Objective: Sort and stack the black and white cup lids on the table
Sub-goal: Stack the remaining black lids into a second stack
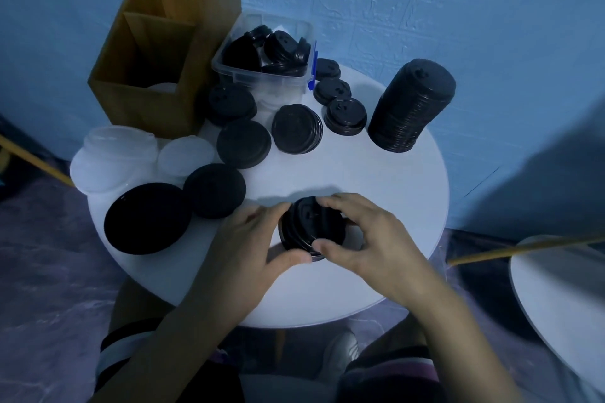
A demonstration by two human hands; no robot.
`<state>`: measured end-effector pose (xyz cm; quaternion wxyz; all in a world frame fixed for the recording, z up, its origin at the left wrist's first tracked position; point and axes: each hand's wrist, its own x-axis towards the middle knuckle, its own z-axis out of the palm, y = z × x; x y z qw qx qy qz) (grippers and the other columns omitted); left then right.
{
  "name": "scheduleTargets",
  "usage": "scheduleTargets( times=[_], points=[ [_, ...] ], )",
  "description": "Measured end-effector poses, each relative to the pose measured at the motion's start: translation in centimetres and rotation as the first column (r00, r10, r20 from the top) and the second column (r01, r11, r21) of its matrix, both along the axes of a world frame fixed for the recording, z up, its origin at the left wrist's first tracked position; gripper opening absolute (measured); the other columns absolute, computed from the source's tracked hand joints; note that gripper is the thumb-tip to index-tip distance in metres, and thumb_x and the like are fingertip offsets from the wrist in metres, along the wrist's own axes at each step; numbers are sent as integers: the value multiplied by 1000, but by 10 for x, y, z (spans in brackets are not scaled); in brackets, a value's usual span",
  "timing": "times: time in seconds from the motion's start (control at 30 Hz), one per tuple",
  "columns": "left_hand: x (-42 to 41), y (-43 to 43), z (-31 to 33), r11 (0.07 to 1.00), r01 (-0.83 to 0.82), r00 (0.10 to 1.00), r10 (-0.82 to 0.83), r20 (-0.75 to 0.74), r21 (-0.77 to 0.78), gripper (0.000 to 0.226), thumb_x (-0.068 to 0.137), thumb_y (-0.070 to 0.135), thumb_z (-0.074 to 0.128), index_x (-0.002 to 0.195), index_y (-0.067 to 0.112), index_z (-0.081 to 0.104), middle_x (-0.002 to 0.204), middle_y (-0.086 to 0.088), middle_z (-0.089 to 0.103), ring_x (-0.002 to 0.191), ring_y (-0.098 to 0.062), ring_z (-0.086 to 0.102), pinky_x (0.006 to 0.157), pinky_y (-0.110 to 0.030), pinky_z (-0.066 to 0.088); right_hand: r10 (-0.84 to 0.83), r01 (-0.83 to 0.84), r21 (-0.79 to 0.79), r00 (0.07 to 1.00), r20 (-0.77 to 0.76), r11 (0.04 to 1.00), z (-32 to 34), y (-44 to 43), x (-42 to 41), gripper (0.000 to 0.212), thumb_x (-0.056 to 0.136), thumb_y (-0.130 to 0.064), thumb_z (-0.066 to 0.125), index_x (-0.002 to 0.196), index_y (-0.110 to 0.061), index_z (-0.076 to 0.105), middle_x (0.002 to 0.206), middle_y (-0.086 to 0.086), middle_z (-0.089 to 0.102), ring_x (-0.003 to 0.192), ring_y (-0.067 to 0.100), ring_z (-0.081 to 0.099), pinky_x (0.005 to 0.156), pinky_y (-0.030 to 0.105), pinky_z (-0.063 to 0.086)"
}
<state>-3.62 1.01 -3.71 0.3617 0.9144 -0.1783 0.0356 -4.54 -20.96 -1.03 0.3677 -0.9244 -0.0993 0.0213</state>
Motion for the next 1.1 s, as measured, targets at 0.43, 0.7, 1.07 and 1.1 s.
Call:
scheduleTargets(
  times=[0.43, 0.7, 1.07, 1.1],
  points=[
    [1, 8, 1, 998, 12, 999, -15, -40, -62, 68, 79, 60, 68, 142, 37, 57, 111, 31, 53, 116, 2, 46, 90, -6, 33, 88, -88, -108, 996, -9, 990, 5, 7, 2, 62, 88, -42, 76, 145, -40, 52, 131, -36, 40, 127, -9, 39, 103, 2, 25],
    [3, 6, 1, 1000, 30, 1000, -30, 5, -10, 65, 86, 62, 48, 143, 31, 58, 109, 26, 58, 107, -2, 45, 86, -13, 35, 25, -28, -32, 997, -76, 999, 1, -3, 0, 75, 81, -44, 82, 147, -42, 48, 128, -50, 42, 129, -17, 42, 103, 1, 27],
    [5, 6, -1, 998, 46, 998, -45, -39, 31, 70, 82, 63, 56, 142, 26, 60, 132, 16, 61, 120, -4, 42, 96, -6, 26, 50, -60, -118, 995, -87, 991, 1, -7, 2, 76, 83, -48, 79, 149, -45, 43, 119, -47, 41, 119, -21, 36, 98, -2, 23],
    [5, 6, -1, 998, 51, 998, -49, -34, 40, 70, 83, 63, 55, 143, 26, 59, 133, 16, 61, 120, -4, 41, 96, -7, 26, 55, -65, -120, 995, -80, 991, 1, -7, 3, 76, 83, -47, 79, 150, -44, 43, 120, -48, 39, 122, -21, 34, 100, -2, 21]
  ],
)
